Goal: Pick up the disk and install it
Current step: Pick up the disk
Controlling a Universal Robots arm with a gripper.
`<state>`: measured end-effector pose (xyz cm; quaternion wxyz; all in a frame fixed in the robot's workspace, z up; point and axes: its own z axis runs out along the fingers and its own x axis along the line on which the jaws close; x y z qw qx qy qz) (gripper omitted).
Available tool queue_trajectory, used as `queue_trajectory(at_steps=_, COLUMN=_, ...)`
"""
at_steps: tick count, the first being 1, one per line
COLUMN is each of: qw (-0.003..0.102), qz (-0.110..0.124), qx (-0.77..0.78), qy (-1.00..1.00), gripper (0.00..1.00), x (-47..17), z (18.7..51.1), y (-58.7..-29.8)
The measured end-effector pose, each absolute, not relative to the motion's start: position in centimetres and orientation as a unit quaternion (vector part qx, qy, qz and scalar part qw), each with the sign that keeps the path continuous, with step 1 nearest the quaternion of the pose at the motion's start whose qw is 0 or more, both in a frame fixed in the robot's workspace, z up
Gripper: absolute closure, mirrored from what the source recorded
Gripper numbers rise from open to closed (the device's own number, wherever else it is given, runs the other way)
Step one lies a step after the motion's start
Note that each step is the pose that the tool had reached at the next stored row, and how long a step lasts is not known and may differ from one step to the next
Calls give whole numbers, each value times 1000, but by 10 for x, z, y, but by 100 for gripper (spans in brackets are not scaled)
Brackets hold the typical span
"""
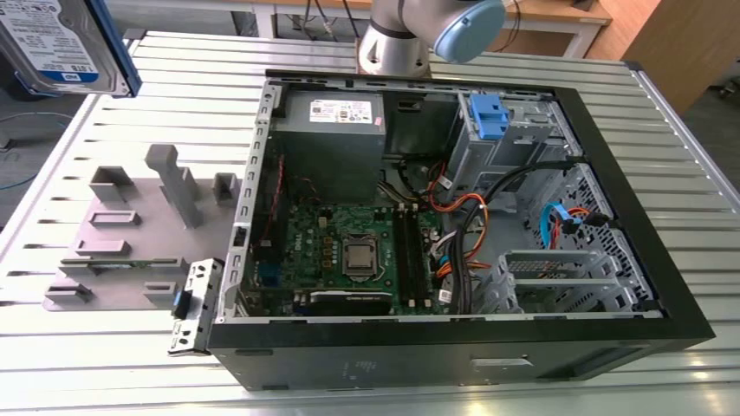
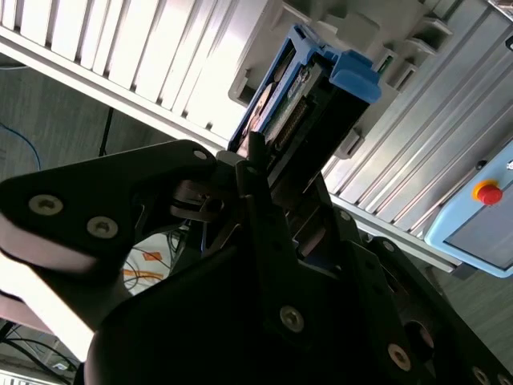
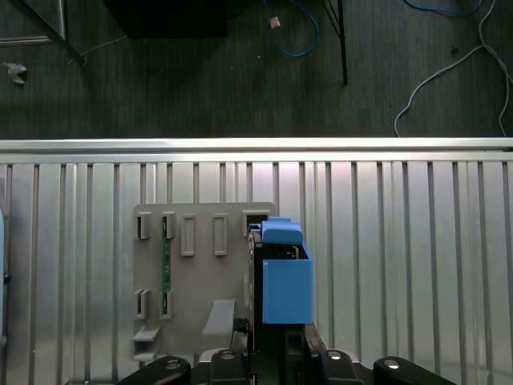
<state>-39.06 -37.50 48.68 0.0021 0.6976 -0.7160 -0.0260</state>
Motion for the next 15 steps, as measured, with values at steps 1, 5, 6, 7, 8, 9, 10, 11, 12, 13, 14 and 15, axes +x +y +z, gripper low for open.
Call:
queue_trajectory(at_steps=1, qw=2, qz=-26, qx=698, qy=-716, gripper=65, x=-390, z=487, y=-375)
queue_trajectory(at_steps=5, qw=2, qz=-26, qx=698, qy=-716, gripper=65, x=-387, z=487, y=-375)
queue_trajectory(at_steps=6, qw=2, qz=-26, qx=698, qy=-716, gripper=65, x=-386, z=487, y=-375)
queue_trajectory(at_steps=7, qw=2, qz=-26, qx=698, qy=-716, gripper=65, x=-386, z=487, y=-375)
queue_trajectory(at_steps=8, qw=2, qz=-26, qx=698, qy=-716, gripper=65, x=-385, z=487, y=-375)
queue_trajectory(at_steps=9, qw=2, qz=-26, qx=698, qy=-716, gripper=65, x=-384, z=487, y=-375)
queue_trajectory(at_steps=10, qw=2, qz=-26, qx=698, qy=-716, gripper=65, x=-383, z=487, y=-375)
queue_trajectory(at_steps=11, qw=2, qz=-26, qx=698, qy=-716, gripper=65, x=-383, z=487, y=-375)
queue_trajectory(at_steps=12, qw=2, qz=-26, qx=698, qy=-716, gripper=65, x=-382, z=487, y=-375)
queue_trajectory(at_steps=13, qw=2, qz=-26, qx=698, qy=-716, gripper=65, x=-382, z=487, y=-375)
queue_trajectory(at_steps=14, qw=2, qz=-26, qx=698, qy=-716, gripper=65, x=-381, z=487, y=-375)
queue_trajectory(at_steps=15, qw=2, qz=-26, qx=698, qy=-716, gripper=65, x=-380, z=487, y=-375)
